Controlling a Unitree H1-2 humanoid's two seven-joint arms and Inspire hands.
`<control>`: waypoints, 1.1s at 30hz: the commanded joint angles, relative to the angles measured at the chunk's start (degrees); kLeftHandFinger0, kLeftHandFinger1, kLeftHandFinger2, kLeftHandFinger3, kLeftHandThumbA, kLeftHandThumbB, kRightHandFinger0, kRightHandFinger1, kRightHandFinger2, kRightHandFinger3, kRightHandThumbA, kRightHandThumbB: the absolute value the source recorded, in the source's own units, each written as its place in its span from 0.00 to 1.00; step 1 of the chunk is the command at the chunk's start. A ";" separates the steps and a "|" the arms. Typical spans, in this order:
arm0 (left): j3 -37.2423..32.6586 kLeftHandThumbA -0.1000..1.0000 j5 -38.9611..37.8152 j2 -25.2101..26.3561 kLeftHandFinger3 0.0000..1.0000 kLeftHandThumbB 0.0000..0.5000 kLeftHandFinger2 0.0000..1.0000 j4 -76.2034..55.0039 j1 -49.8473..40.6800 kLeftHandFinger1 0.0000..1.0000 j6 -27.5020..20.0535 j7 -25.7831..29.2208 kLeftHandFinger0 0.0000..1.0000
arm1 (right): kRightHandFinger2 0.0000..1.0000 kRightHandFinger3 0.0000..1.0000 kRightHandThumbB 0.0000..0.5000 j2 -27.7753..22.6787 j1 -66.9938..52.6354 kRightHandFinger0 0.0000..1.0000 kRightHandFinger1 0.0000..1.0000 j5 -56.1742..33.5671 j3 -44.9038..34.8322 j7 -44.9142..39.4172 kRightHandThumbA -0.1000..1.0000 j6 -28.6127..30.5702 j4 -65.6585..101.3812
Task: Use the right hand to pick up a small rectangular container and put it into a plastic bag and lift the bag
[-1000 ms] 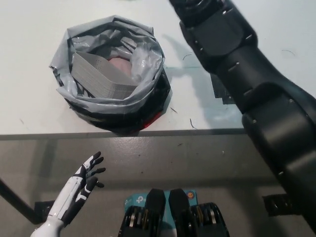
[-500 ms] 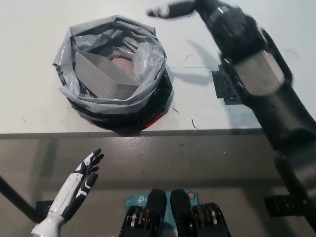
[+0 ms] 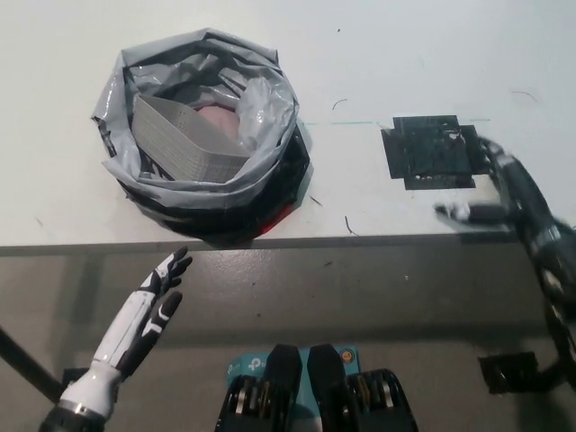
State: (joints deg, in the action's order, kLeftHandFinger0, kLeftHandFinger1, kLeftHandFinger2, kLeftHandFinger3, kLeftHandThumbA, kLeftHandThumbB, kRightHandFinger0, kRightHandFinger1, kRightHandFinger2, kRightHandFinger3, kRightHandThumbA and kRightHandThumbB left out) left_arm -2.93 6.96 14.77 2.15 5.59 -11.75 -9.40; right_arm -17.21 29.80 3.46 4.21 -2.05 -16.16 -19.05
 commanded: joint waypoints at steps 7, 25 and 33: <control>2.84 1.00 -3.78 1.95 1.00 0.59 1.00 -1.23 7.96 1.00 -0.58 -0.19 1.00 | 1.00 1.00 0.99 1.61 -20.61 1.00 1.00 -3.57 -2.99 1.17 1.00 16.82 66.47; 2.36 1.00 -4.25 1.91 1.00 0.55 1.00 -0.93 1.75 1.00 -1.12 -1.14 1.00 | 1.00 1.00 0.73 9.66 -29.66 1.00 1.00 -7.23 -1.15 0.04 1.00 30.61 43.33; 1.96 1.00 -3.65 1.64 1.00 0.52 1.00 -1.05 -1.73 1.00 -2.25 -0.77 1.00 | 1.00 1.00 0.53 9.84 -30.07 1.00 1.00 -2.66 -1.03 1.26 1.00 37.84 28.62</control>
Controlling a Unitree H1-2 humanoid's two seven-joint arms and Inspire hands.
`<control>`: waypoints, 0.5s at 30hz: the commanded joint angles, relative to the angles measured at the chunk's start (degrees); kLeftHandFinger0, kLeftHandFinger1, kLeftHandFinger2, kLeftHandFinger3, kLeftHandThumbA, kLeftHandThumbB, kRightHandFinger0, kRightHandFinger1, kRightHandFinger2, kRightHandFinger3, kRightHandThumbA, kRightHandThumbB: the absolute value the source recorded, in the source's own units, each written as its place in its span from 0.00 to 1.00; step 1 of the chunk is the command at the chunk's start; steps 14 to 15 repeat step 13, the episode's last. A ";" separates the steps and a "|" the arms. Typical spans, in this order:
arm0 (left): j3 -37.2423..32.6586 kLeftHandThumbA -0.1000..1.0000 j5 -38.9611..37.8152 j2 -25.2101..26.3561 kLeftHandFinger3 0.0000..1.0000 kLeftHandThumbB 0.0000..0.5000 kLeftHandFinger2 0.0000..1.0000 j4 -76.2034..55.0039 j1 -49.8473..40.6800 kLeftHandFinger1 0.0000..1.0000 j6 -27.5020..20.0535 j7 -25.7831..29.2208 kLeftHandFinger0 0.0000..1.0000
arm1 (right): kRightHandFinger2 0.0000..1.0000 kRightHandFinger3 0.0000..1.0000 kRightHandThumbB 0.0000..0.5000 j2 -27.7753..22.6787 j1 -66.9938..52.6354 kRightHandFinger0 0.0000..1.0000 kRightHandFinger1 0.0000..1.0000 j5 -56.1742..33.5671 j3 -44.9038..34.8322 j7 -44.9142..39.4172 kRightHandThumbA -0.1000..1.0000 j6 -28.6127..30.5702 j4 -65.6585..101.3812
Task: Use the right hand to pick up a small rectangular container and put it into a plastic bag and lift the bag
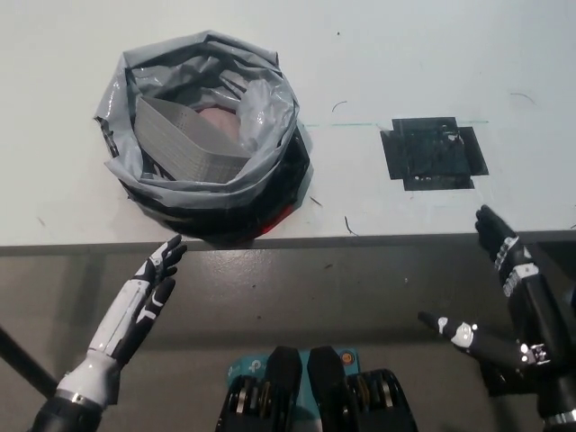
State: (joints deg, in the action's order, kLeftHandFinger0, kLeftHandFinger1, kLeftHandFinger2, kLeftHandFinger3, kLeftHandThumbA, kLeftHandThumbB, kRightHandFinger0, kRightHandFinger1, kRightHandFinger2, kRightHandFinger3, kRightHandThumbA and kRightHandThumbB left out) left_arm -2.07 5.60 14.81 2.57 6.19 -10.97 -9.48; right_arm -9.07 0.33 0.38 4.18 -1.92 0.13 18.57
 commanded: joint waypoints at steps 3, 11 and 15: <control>0.94 1.00 -1.51 1.88 1.00 0.52 1.00 -1.31 -2.81 1.00 -3.39 -0.56 1.00 | 1.00 1.00 0.51 1.62 -0.65 1.00 1.00 0.52 -1.15 0.94 1.00 22.52 -11.11; 0.78 1.00 -1.27 1.84 1.00 0.52 1.00 -1.99 -5.10 1.00 -3.03 -0.59 1.00 | 1.00 1.00 0.41 1.87 -1.97 1.00 1.00 0.08 -0.77 0.23 1.00 23.87 -14.30; 0.69 1.00 -1.28 1.87 1.00 0.53 1.00 -2.23 -5.47 1.00 -2.81 -0.72 1.00 | 1.00 1.00 0.38 1.66 -2.22 1.00 1.00 0.98 -0.63 0.34 1.00 24.63 -14.79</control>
